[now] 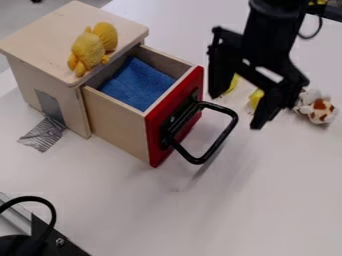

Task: Close the drawer

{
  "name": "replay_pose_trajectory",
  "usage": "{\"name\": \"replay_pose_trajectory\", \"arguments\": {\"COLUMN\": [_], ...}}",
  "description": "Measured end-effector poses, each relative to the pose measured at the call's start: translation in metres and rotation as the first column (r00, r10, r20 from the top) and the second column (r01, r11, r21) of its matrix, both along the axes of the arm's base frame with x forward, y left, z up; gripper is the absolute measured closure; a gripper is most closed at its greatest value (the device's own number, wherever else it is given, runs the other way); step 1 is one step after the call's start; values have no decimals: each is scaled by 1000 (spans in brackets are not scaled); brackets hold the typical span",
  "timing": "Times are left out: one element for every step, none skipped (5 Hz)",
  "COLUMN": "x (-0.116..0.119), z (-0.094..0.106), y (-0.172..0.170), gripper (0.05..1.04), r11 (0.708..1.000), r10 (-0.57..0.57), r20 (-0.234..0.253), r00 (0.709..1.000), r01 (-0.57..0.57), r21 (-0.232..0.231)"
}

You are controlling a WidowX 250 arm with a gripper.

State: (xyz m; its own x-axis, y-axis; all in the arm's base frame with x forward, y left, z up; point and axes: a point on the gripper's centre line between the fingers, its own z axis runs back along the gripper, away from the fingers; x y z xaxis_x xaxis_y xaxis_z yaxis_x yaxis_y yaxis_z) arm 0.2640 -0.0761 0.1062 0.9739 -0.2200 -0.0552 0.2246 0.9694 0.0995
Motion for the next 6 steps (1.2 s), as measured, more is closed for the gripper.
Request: {"name": "replay_pose_trajectory", "arguments": {"x": [-9,-8,1,9,18,29], "z": [-28,-45,-51,-60,-75,-78], "y": [3,8,9,16,30,30], "gripper": [85,85,85,85,85,121], "r11": [999,998,994,993,994,990], "r10": [-22,-46,-67,-61,-44,-46], "r20": [-85,-162,-200,-235,-295,-336], "r00": [996,986,978,970,955,941], "r01": [24,54,82,83,71,89], "r21": [23,41,68,83,79,111]}}
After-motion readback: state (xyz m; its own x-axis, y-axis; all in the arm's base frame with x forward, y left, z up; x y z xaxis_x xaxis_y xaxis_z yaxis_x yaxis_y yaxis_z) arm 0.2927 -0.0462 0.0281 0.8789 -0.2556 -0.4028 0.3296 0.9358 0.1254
